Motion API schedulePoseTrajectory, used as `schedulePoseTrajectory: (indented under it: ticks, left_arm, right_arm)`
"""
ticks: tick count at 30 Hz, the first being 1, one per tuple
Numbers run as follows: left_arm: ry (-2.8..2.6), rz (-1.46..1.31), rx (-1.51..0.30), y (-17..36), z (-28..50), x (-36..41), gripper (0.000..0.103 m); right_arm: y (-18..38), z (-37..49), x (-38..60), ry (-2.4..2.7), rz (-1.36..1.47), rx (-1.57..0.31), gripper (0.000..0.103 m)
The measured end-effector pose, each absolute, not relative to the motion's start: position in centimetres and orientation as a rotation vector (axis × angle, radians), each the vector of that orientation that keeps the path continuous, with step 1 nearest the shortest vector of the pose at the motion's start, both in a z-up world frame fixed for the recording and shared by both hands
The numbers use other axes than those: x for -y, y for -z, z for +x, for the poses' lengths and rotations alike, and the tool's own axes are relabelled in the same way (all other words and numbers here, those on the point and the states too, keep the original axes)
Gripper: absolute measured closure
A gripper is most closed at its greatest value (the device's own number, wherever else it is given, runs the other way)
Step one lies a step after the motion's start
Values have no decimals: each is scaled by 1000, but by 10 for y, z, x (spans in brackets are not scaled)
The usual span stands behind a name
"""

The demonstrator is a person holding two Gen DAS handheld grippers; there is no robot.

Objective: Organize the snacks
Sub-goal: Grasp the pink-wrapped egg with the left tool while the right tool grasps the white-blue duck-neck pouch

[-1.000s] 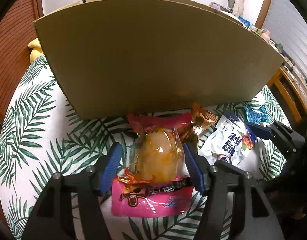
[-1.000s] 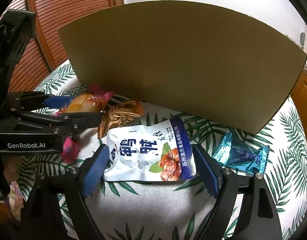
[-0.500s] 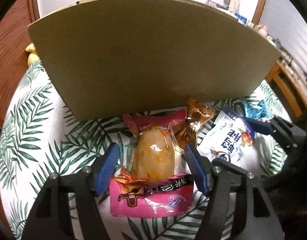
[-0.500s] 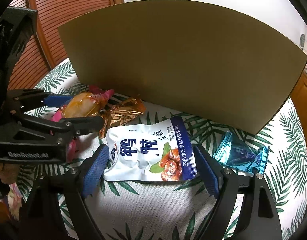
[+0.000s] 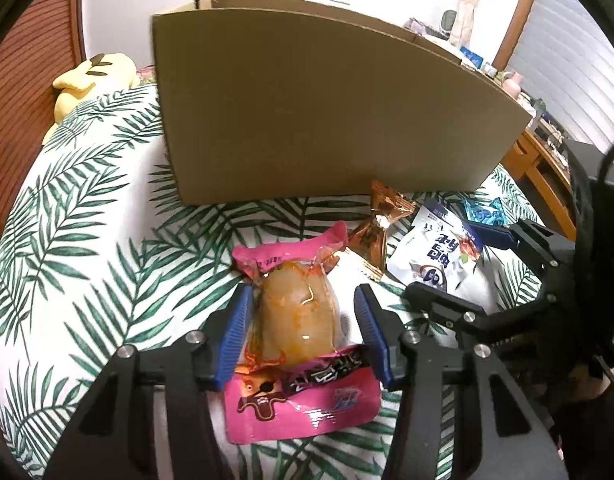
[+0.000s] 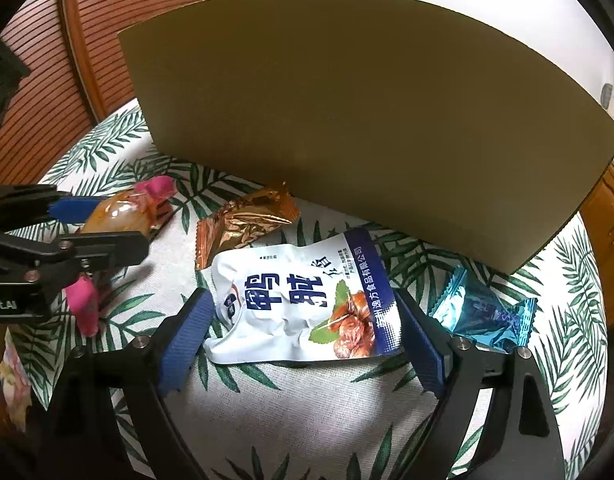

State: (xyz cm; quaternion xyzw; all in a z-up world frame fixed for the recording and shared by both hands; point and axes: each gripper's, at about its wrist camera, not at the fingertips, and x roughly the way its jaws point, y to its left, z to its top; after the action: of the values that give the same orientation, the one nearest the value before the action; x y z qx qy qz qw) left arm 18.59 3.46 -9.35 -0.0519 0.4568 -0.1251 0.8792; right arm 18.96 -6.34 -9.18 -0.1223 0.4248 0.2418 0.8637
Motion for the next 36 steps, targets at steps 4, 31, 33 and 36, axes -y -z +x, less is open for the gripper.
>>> schedulePoseTrajectory:
  ticks: [4,31,33,36]
  left_arm:
    - [263,-140,-931,92,177,-41,52]
    - [256,-148,-926,78,168,-42,52]
    - [260,-150,-925,76,166,-42,51]
    - [260,-122,-904,69,161,-38,50]
  right_arm:
    - [93,192,58,-513,-265,-903,7]
    - [91,189,57,-546,-272,-913,14]
    - [92,188,57,-546,-270,-910,14]
    - [92,187,59,-546,-270,-908,14]
